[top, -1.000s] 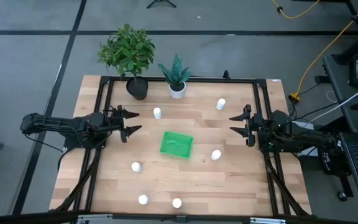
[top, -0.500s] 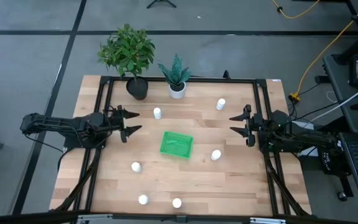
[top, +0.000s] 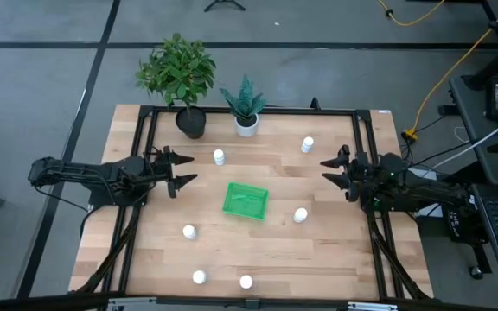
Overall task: Pick and place pill bottles into a basket
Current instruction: Put the pill bottle into the bin
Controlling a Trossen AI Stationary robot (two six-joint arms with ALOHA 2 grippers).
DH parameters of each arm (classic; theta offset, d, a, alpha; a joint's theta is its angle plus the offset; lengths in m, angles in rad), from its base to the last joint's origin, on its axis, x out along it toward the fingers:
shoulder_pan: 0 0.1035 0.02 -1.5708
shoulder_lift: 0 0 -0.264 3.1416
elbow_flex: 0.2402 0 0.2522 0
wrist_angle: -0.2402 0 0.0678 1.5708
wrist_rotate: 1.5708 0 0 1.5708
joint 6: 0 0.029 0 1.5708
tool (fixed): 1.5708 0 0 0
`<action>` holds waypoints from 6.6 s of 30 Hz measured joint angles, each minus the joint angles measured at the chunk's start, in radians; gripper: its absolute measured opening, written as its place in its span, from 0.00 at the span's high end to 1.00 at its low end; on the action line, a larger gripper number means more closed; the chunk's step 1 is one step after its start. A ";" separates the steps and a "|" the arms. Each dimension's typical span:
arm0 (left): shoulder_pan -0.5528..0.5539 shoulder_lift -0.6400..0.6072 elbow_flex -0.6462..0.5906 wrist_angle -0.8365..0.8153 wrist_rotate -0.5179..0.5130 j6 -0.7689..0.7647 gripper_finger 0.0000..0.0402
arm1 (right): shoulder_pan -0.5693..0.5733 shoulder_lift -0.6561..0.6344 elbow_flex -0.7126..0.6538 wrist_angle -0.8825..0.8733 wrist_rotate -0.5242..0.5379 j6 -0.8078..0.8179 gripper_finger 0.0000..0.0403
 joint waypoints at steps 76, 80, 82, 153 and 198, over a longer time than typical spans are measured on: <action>0.172 0.594 0.725 -0.107 0.151 0.065 0.01 | -0.088 1.103 1.210 -1.266 0.321 -0.205 0.45; 0.173 0.699 0.783 -0.235 0.159 0.047 0.00 | -0.213 1.193 1.210 -1.283 0.157 -0.284 0.35; 0.172 0.732 0.793 -0.270 0.163 0.045 0.00 | -0.276 1.229 1.210 -1.273 0.131 -0.336 0.28; 0.168 0.793 0.810 -0.474 -0.049 -0.003 0.00 | -0.398 1.647 1.142 -1.040 -0.032 -0.521 0.56; 0.004 0.793 0.809 -0.606 -0.085 0.034 0.00 | 0.270 2.092 1.735 -1.171 0.083 -0.281 0.55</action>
